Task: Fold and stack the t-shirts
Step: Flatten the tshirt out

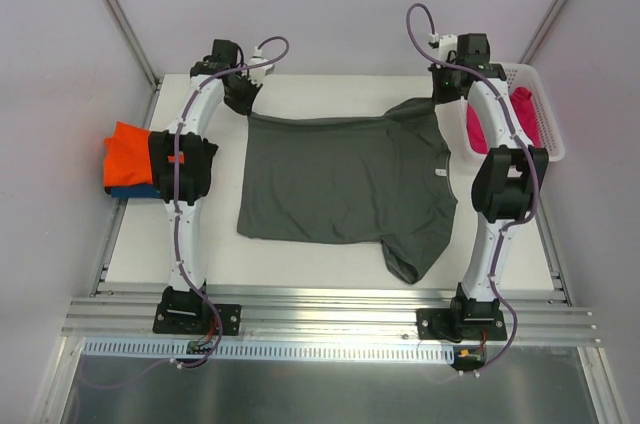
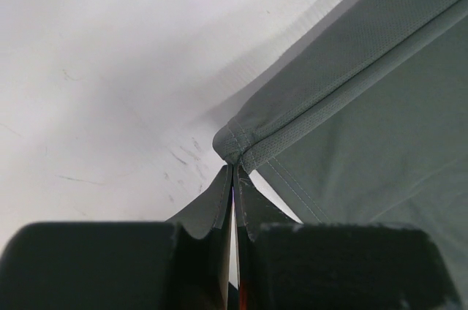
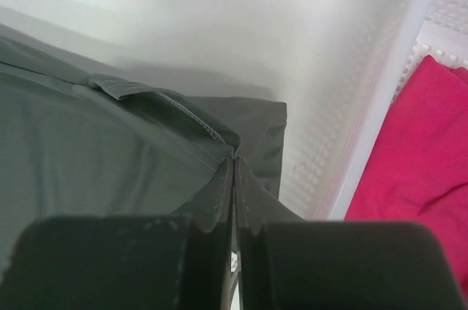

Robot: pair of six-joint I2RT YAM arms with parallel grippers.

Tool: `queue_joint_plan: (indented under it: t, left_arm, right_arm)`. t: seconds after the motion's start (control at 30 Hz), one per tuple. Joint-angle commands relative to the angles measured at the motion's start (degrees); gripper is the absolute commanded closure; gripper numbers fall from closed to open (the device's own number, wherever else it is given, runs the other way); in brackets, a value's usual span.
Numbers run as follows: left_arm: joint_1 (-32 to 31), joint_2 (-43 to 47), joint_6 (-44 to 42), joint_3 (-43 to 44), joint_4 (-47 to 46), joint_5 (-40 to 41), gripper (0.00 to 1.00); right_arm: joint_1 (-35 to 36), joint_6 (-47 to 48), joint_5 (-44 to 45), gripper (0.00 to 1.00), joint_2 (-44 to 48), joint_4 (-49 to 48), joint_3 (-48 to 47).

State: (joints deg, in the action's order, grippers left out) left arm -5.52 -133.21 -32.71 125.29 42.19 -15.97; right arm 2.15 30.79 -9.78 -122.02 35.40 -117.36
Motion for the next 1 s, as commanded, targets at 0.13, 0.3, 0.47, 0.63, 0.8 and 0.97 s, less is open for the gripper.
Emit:
queue_joint_plan:
  t: [0.13, 0.3, 0.47, 0.63, 0.8, 0.97]
  left_arm:
    - [1.0, 6.8, 1.9, -2.4, -1.1, -1.4, 1.00]
    - [1.0, 8.7, 1.9, -5.5, -1.2, -1.9, 1.00]
    - [1.1, 10.9, 1.9, -9.1, -1.1, -2.4, 1.00]
    - [1.1, 12.0, 2.5, -9.9, -1.2, -2.6, 1.00]
    - [1.1, 13.6, 2.8, -10.6, -1.1, -2.6, 1.00]
    - [1.1, 15.1, 2.8, -11.2, -1.1, -2.1, 1.00]
  right_arm:
    - [0.3, -2.2, -4.5, 0.99, 8.8, 3.1, 7.4]
    - [0.3, -1.9, -5.9, 0.99, 11.3, 4.3, 12.4]
    - [0.3, -1.2, -5.5, 0.99, 13.1, 4.5, 15.9]
    - [0.3, -1.0, -5.5, 0.99, 14.3, 4.9, 16.2]
    - [0.0, -1.0, -5.5, 0.99, 15.7, 5.1, 16.4]
    - [-0.3, -0.9, -5.8, 0.99, 18.5, 5.6, 17.8]
